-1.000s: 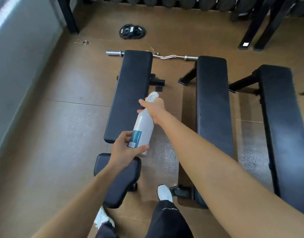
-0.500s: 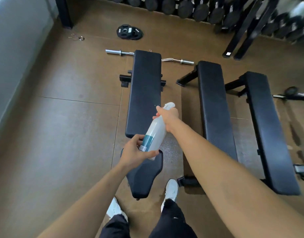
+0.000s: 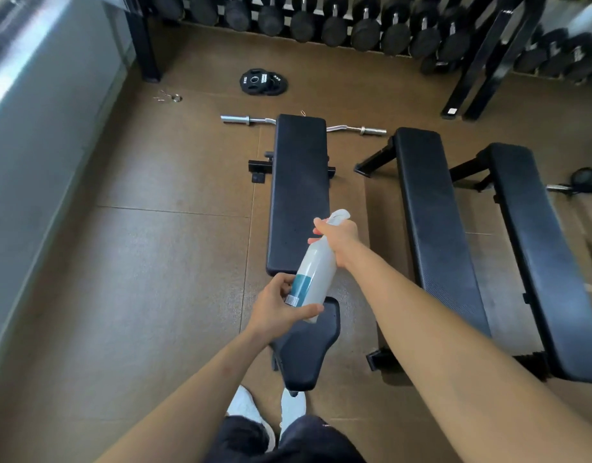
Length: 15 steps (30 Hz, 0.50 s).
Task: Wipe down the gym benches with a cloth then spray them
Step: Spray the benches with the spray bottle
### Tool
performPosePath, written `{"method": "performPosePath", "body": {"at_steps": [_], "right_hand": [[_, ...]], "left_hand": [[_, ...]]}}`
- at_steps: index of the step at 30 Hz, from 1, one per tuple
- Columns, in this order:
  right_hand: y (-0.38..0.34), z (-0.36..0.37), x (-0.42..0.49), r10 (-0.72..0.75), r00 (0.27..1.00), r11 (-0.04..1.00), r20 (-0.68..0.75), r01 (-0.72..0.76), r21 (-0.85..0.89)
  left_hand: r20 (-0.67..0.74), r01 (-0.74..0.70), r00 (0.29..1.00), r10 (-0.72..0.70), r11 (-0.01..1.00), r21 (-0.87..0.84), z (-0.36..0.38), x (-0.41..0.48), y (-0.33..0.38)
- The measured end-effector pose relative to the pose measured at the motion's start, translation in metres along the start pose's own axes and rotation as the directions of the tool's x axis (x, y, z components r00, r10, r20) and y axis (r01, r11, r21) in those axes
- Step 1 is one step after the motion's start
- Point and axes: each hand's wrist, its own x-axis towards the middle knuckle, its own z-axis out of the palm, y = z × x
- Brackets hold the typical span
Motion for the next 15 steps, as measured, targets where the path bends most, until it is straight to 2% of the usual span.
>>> {"method": "performPosePath", "body": {"at_steps": [2, 5, 11, 15], "right_hand": [[0.000, 0.001, 0.003, -0.019, 0.999, 0.999, 0.029, 0.018, 0.033], [0.009, -0.001, 0.007, 0.005, 1.000, 0.996, -0.014, -0.004, 0.087], [0.052, 0.016, -0.001, 0.128, 0.982, 0.980, -0.137, -0.105, 0.167], [0.091, 0.047, -0.021, 0.233, 0.943, 0.954, -0.240, -0.174, 0.242]], "left_hand": [[-0.001, 0.005, 1.000, -0.005, 1.000, -0.005, -0.001, 0.003, 0.002], [0.049, 0.002, 0.999, -0.004, 1.000, 0.030, -0.006, 0.009, -0.003], [0.237, -0.026, 0.971, -0.014, 0.986, 0.166, -0.037, 0.020, -0.039], [0.404, -0.060, 0.914, -0.041, 0.970, 0.234, -0.082, 0.036, -0.079]]}}
